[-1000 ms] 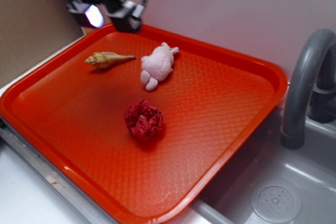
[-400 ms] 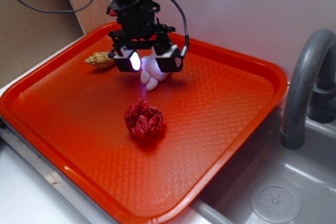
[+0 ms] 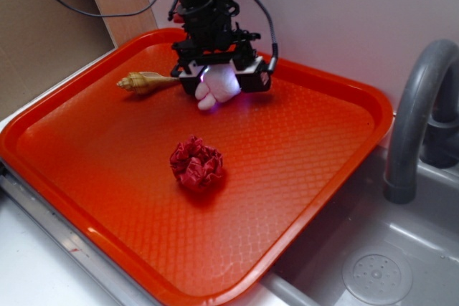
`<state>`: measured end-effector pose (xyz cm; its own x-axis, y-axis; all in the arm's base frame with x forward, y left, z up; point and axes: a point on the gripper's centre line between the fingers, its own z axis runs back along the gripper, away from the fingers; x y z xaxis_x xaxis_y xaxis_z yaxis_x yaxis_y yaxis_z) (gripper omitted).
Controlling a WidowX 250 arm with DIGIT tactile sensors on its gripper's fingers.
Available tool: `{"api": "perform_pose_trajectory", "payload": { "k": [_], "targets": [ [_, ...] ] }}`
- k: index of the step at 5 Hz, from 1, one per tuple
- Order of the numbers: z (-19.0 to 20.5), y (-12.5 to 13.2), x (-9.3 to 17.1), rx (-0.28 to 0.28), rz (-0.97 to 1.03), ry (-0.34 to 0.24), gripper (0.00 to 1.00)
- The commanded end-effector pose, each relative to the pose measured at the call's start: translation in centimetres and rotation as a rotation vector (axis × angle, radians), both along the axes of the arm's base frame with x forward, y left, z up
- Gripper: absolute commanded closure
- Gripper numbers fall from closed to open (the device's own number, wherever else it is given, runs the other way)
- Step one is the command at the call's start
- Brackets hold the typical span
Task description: Grab the pink bunny.
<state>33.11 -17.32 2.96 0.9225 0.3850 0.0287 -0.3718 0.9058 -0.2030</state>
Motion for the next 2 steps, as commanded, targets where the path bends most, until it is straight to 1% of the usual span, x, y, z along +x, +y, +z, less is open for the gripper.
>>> {"api": "perform_pose_trajectory", "payload": {
  "k": [1,2],
  "targets": [
    [0.3,-1.0,-1.3,0.148,-0.125,-0.001,1.00],
    [3.3,-0.4,-3.7,0.208,-0.240,-0.038,1.00]
  ]
}}
